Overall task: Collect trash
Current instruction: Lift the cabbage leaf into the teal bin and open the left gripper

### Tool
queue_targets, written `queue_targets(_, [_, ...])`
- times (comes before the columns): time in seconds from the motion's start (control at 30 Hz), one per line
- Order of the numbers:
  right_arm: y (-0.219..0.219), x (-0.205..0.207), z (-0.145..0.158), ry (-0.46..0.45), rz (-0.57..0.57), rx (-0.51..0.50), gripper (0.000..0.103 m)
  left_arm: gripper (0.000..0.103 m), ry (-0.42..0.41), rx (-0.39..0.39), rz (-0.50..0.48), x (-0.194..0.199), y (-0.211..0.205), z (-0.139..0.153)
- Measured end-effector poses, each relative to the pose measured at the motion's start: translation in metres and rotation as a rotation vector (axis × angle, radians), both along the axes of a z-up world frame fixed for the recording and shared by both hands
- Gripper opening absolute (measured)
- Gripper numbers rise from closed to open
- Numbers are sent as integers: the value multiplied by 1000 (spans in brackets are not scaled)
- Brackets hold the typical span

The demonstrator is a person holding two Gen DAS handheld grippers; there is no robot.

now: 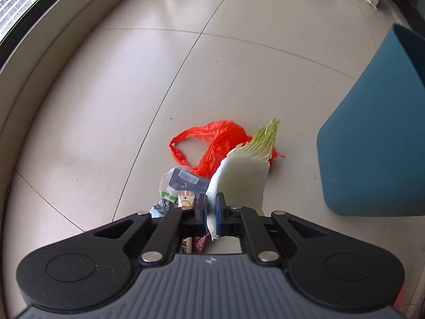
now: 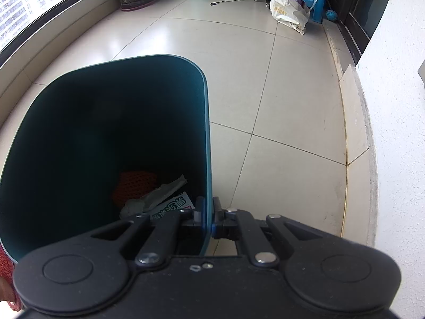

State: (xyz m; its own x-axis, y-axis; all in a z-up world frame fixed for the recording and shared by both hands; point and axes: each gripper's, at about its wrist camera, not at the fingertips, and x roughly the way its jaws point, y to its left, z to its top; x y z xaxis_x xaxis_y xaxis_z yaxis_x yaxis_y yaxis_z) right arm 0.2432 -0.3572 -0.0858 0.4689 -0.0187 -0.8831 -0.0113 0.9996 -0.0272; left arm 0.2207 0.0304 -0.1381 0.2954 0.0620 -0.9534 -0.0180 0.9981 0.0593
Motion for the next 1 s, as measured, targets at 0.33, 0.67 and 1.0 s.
queue_targets(0.33, [-4,0,0,1,-3,11,3,5,-119,-81,-52,13,-44,101])
queue_targets(0.67, [-5,-1,0,-2,1,12,3,5,-182,-135,-181,24,-117,138])
queue_targets(1.0, [-7,-2,1,-4,7,18,4,5,-143,-147,-289,35,-201,107])
